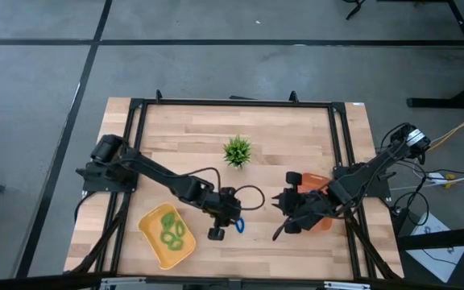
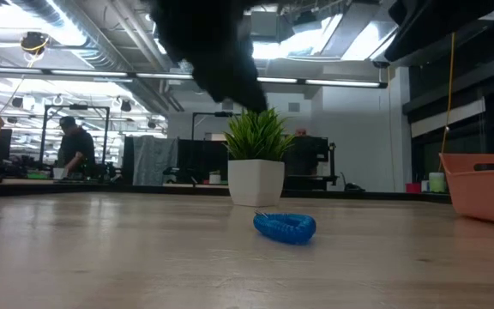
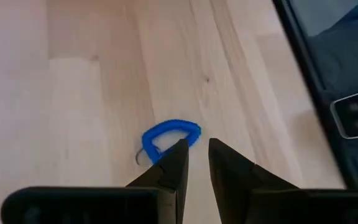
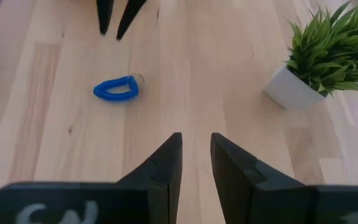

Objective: Sort spring keychains
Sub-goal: Put the blue spring keychain into the orange bin

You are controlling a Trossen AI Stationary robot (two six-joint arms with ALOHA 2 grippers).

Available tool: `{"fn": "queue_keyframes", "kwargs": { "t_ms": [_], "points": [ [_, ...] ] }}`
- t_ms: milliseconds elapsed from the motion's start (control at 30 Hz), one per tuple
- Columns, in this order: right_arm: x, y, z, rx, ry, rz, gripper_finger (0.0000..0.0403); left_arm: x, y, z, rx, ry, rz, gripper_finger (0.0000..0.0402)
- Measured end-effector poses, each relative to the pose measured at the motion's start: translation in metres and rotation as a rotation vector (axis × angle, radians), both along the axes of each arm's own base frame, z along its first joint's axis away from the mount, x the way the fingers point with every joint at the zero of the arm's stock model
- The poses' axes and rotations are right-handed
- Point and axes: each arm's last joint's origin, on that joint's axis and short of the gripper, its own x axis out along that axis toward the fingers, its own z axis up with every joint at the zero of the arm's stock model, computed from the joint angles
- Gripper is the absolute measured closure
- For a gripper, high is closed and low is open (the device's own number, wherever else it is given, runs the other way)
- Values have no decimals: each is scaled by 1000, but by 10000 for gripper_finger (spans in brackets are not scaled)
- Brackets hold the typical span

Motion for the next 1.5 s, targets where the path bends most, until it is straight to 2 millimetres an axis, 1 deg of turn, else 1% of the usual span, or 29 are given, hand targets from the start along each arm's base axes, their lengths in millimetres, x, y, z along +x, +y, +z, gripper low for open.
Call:
{"fn": "queue_keyframes", "kwargs": {
  "t_ms": [100,367,733,867,1200,1367,1500],
  "points": [
    [0,0,0,0,0,-2,318,4,-2,-13,13,21,-4,342],
    [0,-1,0,-6,-1,0,318,14,4,-32,-62,63,112,339],
    [0,-1,0,-19,-8,-7,318,20,3,-58,-19,98,170,336],
    [0,-1,0,-19,-8,-7,318,22,5,-64,-17,107,175,316],
    [1,-1,0,-21,-10,-5,318,23,7,-64,-21,109,176,239],
    [1,-1,0,-21,-10,-5,318,23,7,-64,-5,98,190,221],
    [1,-1,0,-21,-10,-5,318,24,6,-66,-3,98,190,217]
  ]
}}
